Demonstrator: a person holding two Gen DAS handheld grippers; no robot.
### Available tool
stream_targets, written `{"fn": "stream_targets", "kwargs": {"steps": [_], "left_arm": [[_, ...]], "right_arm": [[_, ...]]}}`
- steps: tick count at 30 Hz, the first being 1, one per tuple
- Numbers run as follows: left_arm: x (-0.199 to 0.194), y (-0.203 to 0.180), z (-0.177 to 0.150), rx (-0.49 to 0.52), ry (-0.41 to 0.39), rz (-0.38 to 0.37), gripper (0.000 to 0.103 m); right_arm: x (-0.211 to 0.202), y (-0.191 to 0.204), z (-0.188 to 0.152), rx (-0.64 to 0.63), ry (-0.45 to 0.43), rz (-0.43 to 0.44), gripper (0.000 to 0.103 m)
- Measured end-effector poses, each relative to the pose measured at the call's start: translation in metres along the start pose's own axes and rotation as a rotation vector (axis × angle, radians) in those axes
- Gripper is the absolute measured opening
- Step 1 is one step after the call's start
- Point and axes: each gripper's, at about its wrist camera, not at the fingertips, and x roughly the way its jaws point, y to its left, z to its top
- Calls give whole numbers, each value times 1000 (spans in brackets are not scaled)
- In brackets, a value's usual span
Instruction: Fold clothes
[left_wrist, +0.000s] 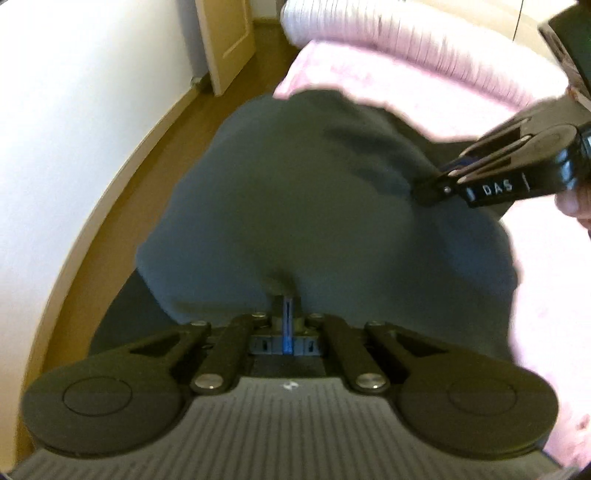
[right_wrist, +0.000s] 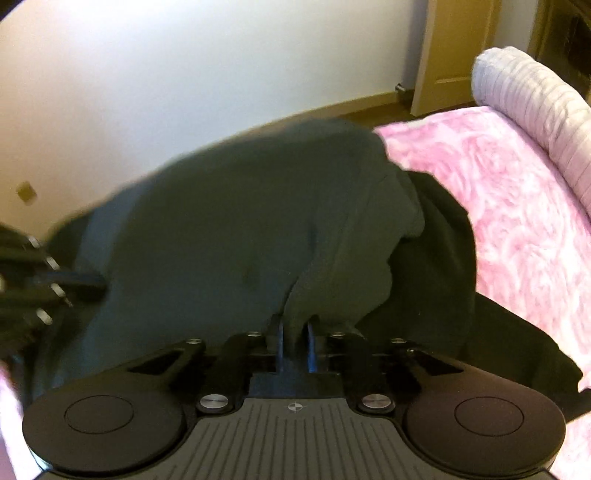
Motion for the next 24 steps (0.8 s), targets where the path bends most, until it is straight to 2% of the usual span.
{"fn": "stream_targets", "kwargs": {"steps": [2,4,7,10,16,20,24], "left_arm": [[-20,-5,5,7,-41,-14,0],[-46,-15,11,41,-87,-30,0],[-87,-47,18,97,-162,-136,0],[-116,-103,17,189,-197,-239,0],[-154,-244,-6,315,-178,-438,0],[-177,-359,-26,431,-169,-538,0],[-203,-472,-48,526,-166,-628,0]], "right_arm": [[-23,-6,2,33,-31,27,6],[-65,-15,-14,58,-79,23,6],[-130,-30,-47,98,-140,-16,6],[-195,-46,-81,138,-201,-56,6],[-328,-78,-153,224,-322,-144,6],[-428,-106,-241,354,-412,-267,6],[-532,-128,-347,484,-498,-396,6]]}}
